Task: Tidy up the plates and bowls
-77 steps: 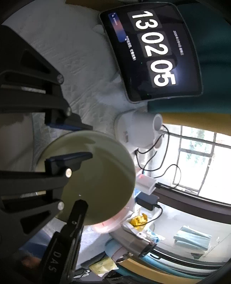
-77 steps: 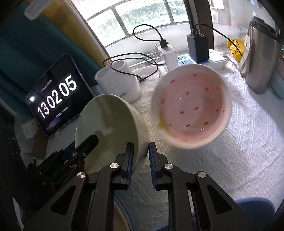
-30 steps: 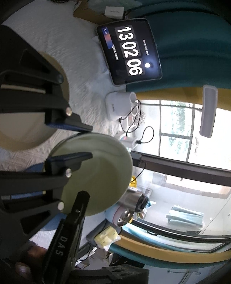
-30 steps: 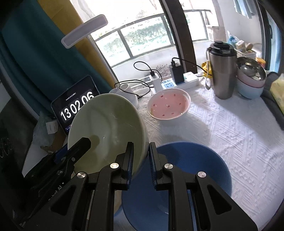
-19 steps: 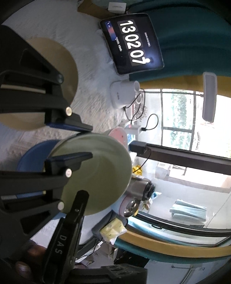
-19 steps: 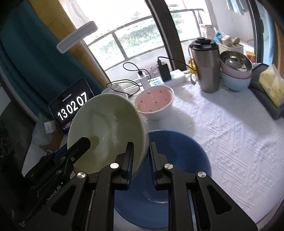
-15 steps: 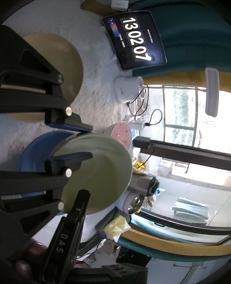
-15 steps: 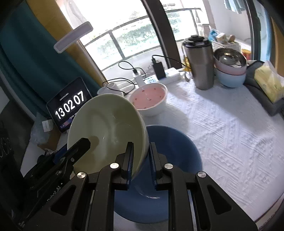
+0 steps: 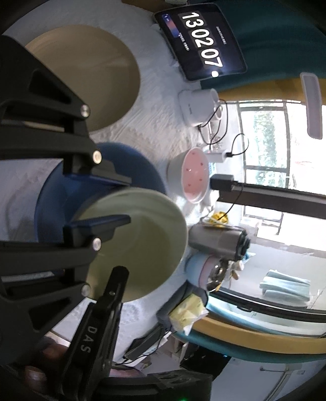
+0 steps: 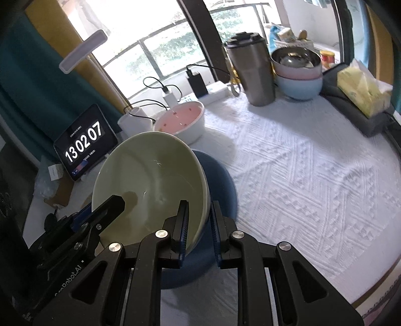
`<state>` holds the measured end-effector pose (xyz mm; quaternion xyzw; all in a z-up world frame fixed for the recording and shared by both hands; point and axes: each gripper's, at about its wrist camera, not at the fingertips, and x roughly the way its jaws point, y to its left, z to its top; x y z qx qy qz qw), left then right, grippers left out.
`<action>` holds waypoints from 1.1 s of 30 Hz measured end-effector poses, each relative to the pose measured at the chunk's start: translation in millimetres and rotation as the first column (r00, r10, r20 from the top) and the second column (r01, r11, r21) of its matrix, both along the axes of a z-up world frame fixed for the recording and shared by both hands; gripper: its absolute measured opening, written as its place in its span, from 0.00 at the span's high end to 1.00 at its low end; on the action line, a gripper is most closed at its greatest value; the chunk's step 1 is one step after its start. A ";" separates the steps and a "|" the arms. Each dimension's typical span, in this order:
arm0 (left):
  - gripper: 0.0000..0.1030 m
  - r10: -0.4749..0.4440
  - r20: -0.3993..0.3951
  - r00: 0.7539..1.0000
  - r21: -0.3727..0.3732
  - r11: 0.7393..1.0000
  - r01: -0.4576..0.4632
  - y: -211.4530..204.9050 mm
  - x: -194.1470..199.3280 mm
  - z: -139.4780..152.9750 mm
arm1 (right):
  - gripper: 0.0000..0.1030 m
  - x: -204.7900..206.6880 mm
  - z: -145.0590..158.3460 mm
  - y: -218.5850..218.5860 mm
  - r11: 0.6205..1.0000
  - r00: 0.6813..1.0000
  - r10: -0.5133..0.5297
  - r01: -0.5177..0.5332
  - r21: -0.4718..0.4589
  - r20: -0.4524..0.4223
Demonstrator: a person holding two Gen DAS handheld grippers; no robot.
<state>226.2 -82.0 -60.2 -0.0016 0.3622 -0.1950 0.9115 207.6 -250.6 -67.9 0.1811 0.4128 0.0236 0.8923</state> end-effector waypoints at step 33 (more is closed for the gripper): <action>0.73 -0.007 -0.065 0.998 0.063 0.998 0.012 -3.1 -5.6 -11.3 | 0.74 -8.7 -8.5 1.4 0.996 0.998 0.036 -0.040 -0.078 -0.054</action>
